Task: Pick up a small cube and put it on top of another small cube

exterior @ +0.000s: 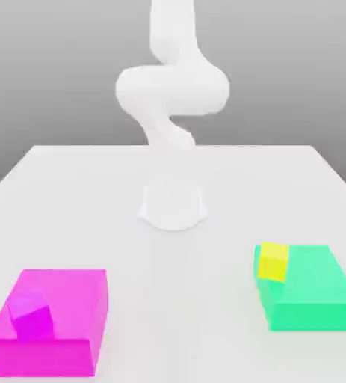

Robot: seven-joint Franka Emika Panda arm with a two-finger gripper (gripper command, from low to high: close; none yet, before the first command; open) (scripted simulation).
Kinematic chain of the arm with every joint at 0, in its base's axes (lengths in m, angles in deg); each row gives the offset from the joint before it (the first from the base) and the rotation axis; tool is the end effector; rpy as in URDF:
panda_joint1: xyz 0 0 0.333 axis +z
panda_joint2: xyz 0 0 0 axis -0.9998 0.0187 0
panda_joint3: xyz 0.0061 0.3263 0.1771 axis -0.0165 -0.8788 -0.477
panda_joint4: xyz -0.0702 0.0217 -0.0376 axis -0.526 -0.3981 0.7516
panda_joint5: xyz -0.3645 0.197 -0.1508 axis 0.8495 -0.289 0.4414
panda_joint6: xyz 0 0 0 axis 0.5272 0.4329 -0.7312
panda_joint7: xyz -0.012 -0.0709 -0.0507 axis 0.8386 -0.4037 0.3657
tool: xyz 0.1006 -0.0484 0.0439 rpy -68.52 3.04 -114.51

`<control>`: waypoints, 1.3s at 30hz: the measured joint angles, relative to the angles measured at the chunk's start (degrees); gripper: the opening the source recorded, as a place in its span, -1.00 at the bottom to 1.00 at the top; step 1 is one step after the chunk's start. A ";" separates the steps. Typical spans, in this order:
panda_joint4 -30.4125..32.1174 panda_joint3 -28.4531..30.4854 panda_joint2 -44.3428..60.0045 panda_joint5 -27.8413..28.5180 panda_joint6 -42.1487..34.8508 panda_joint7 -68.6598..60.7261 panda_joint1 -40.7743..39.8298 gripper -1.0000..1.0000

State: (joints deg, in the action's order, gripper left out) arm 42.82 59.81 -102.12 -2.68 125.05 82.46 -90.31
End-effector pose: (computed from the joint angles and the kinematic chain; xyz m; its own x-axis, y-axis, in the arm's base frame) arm 0.4004 -0.0195 0.7178 0.4701 -0.7638 0.4422 -0.5691 -0.6453 -0.5096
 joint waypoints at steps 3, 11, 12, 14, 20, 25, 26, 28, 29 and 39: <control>-0.82 1.32 6.54 -0.58 1.43 2.01 -1.77 0.00; -2.87 5.17 23.16 -2.24 5.15 7.00 -5.91 0.00; -3.13 5.70 25.23 -2.52 5.61 7.58 -6.39 0.00; -3.64 6.79 29.39 -3.13 6.53 8.68 -7.33 0.00; -5.20 9.48 41.92 -5.55 9.26 11.58 -11.67 0.00; -6.51 11.00 52.41 -7.78 11.48 13.87 -14.33 0.00; -6.78 11.34 54.52 -8.25 11.92 14.31 -14.92 0.00; -7.31 12.07 58.74 -9.24 12.79 15.16 -16.13 0.00; -7.58 12.40 60.85 -9.72 13.23 15.60 -16.78 0.00; -10.16 10.16 74.41 -13.74 20.70 14.70 -20.80 -1.00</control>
State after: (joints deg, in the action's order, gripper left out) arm 32.67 69.98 -27.70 -16.42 145.75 97.16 -111.11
